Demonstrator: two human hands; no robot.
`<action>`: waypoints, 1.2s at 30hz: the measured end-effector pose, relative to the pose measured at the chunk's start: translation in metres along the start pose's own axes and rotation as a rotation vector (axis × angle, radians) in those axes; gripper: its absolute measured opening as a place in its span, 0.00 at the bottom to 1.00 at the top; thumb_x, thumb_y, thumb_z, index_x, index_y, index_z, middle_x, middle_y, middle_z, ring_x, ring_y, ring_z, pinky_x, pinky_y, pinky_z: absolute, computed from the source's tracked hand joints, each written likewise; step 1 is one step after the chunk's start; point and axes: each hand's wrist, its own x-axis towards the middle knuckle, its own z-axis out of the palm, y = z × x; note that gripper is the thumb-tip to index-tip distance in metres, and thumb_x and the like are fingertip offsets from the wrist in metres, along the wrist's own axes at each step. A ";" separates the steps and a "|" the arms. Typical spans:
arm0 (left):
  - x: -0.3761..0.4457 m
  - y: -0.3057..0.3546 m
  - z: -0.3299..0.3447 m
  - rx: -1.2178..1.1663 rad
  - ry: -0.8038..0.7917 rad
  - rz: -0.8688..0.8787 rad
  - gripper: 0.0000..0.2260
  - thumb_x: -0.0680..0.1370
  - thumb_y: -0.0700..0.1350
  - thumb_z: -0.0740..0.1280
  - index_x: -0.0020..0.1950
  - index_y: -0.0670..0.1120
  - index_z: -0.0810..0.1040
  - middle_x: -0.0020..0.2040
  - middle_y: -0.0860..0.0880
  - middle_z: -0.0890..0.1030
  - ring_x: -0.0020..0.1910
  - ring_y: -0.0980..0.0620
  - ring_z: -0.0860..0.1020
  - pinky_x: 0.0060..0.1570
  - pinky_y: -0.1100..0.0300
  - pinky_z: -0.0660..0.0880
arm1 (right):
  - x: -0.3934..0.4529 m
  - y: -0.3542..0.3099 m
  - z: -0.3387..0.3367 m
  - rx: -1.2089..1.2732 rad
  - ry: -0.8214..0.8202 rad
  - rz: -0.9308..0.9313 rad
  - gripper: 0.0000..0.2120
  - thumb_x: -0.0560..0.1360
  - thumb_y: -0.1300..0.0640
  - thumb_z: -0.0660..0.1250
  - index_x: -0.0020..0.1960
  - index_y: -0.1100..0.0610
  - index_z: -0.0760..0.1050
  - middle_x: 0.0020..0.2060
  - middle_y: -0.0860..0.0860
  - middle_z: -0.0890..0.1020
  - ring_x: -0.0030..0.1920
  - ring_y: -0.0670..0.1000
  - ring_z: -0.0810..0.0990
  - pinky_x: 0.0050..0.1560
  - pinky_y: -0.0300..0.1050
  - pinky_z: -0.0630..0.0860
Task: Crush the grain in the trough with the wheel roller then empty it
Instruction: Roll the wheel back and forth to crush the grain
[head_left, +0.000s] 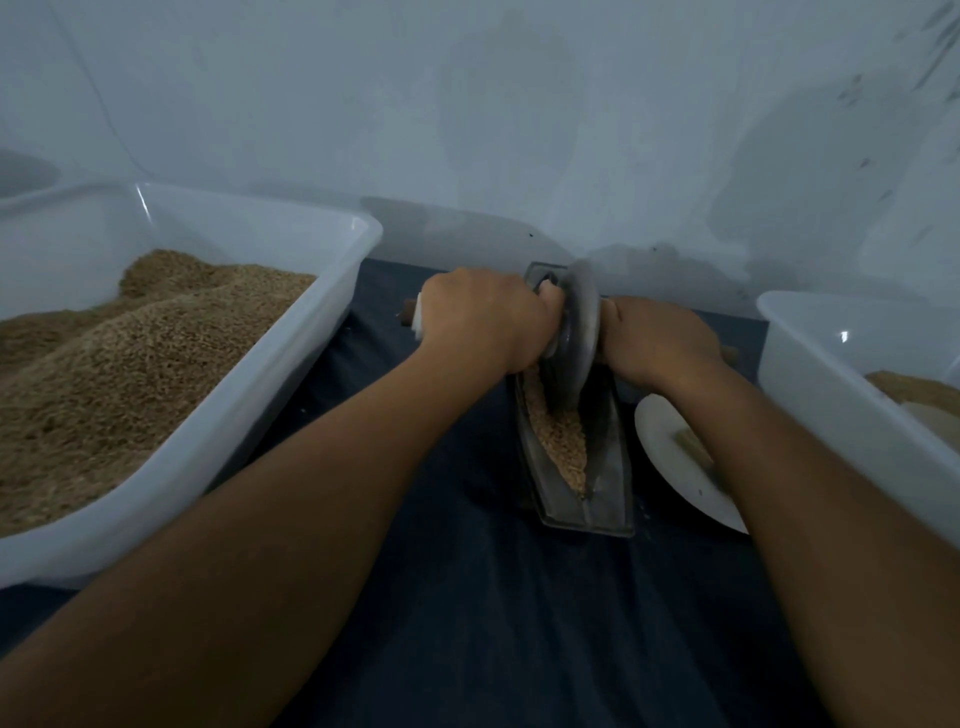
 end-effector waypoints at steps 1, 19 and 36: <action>0.001 0.000 0.000 0.000 -0.004 -0.004 0.27 0.80 0.61 0.44 0.32 0.48 0.68 0.31 0.46 0.69 0.36 0.43 0.73 0.45 0.45 0.77 | 0.000 0.000 -0.001 0.006 0.000 0.001 0.19 0.82 0.46 0.47 0.39 0.49 0.70 0.49 0.57 0.81 0.41 0.56 0.71 0.42 0.50 0.66; 0.028 0.000 0.004 -0.007 -0.023 -0.013 0.25 0.80 0.61 0.45 0.37 0.47 0.70 0.37 0.45 0.72 0.42 0.40 0.76 0.49 0.42 0.77 | 0.035 0.003 -0.004 -0.041 -0.118 -0.015 0.16 0.76 0.47 0.50 0.48 0.53 0.74 0.54 0.59 0.80 0.43 0.58 0.75 0.42 0.50 0.67; 0.034 0.005 0.004 -0.009 0.003 0.015 0.20 0.81 0.56 0.51 0.31 0.51 0.63 0.31 0.47 0.67 0.42 0.36 0.78 0.45 0.40 0.77 | 0.052 0.009 -0.001 -0.051 -0.107 -0.090 0.11 0.76 0.56 0.59 0.35 0.49 0.66 0.37 0.52 0.74 0.36 0.56 0.76 0.39 0.51 0.74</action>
